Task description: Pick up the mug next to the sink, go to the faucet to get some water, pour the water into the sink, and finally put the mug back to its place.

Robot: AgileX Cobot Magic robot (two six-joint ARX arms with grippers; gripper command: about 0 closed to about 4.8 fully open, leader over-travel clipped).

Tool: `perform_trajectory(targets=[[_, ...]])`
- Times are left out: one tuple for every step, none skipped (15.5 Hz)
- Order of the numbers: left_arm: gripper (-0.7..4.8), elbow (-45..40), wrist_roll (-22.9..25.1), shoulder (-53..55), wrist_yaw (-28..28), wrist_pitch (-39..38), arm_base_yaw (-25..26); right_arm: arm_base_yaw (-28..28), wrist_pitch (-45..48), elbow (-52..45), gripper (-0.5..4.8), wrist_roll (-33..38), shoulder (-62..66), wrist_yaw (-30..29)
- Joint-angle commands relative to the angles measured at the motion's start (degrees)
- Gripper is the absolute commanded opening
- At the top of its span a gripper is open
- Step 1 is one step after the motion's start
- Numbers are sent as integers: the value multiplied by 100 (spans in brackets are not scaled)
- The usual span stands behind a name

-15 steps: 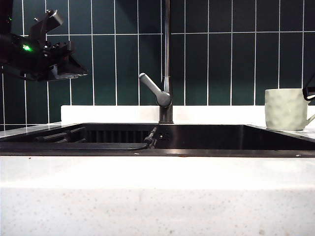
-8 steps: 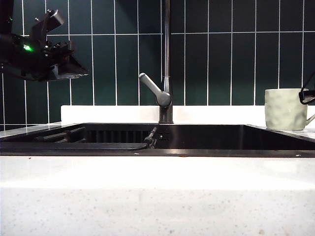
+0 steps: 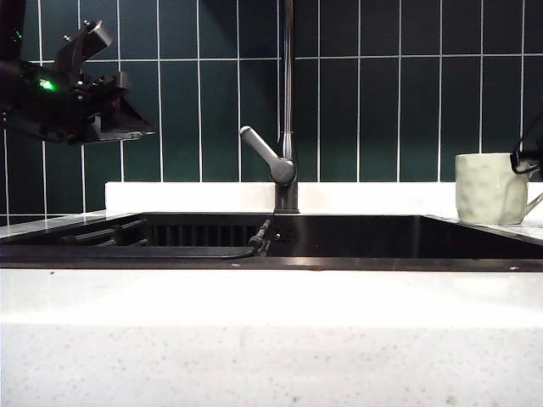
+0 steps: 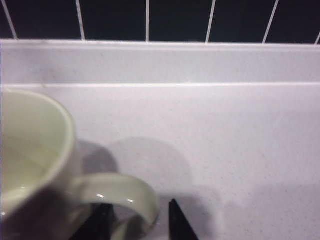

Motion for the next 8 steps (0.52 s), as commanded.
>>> perform_trajectory(targets=[[156, 17, 4, -17, 133, -61, -11, -37, 122, 92, 158, -17, 190, -15], [156, 17, 4, -17, 192, -101, -11, -39, 122, 136, 158, -15, 275, -13], [156, 17, 4, -17, 192, -140, -11, -42, 164, 168, 158, -15, 356, -11], [156, 15, 4, -17, 195, -149, -11, -46, 175, 201, 158, -13, 398, -15], [156, 15, 4, -17, 192, -149, -11, -46, 170, 223, 158, -13, 402, -13], [156, 15, 4, -17, 192, -149, -11, -46, 179, 232, 158, -13, 402, -13], [156, 15, 4, -17, 192, -149, -11, -59, 243, 234, 158, -15, 402, -11], [156, 15, 4, -17, 195, -153, -11, -107, 341, 232, 158, -13, 402, -13]])
